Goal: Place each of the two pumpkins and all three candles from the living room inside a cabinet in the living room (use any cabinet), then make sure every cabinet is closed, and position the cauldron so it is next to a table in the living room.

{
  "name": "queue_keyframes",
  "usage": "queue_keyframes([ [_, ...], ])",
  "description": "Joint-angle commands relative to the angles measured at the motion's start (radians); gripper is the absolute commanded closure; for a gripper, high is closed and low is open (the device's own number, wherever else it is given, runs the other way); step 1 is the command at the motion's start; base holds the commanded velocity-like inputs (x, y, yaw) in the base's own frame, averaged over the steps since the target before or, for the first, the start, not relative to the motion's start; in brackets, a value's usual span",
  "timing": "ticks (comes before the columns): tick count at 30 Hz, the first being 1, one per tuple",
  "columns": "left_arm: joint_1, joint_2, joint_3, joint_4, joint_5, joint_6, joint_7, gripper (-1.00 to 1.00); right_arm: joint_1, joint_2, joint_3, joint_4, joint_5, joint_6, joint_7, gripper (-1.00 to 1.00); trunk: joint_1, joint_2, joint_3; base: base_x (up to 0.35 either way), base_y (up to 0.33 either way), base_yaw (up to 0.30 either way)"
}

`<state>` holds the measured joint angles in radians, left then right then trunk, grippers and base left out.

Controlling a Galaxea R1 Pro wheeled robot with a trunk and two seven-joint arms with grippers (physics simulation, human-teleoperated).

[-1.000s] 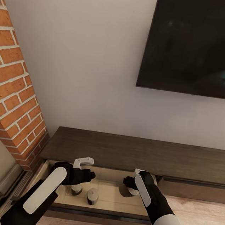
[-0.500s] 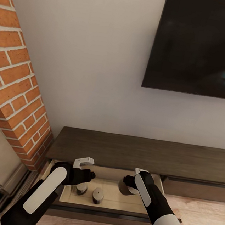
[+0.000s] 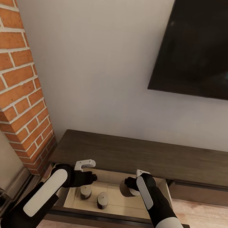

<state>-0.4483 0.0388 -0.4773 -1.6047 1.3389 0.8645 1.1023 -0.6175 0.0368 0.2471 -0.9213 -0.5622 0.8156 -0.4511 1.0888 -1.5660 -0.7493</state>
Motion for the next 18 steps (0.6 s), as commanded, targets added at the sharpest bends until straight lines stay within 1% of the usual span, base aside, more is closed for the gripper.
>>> queue_keyframes([
  [1,-0.001,0.0,-0.001,-0.001,0.009,0.002,0.01,-1.0,-0.001,0.0,0.002,-0.001,-0.011,0.002,-0.009,1.0,0.0,0.0,-0.001,0.001,0.001,0.0],
  [5,-0.001,0.0,-0.001,-0.001,0.012,0.002,0.009,-1.0,-0.001,-0.001,0.002,-0.003,-0.011,0.002,-0.009,1.0,0.0,0.0,-0.001,0.0,0.0,0.0],
  [15,-0.001,0.0,0.005,-0.001,0.017,0.003,0.005,-1.0,-0.001,0.0,0.003,-0.001,-0.01,-0.001,-0.009,1.0,0.038,-0.07,-0.032,0.0,0.0,0.0],
  [17,-0.001,0.001,0.024,-0.002,0.033,0.004,0.001,-1.0,-0.001,0.0,0.003,0.0,-0.01,0.0,-0.01,1.0,0.046,-0.084,-0.038,0.0,0.0,0.0],
  [18,-0.001,0.002,0.052,-0.002,0.064,0.006,-0.001,-1.0,-0.001,0.0,0.002,0.001,-0.01,0.0,-0.01,1.0,0.05,-0.091,-0.042,0.0,0.0,0.0],
])
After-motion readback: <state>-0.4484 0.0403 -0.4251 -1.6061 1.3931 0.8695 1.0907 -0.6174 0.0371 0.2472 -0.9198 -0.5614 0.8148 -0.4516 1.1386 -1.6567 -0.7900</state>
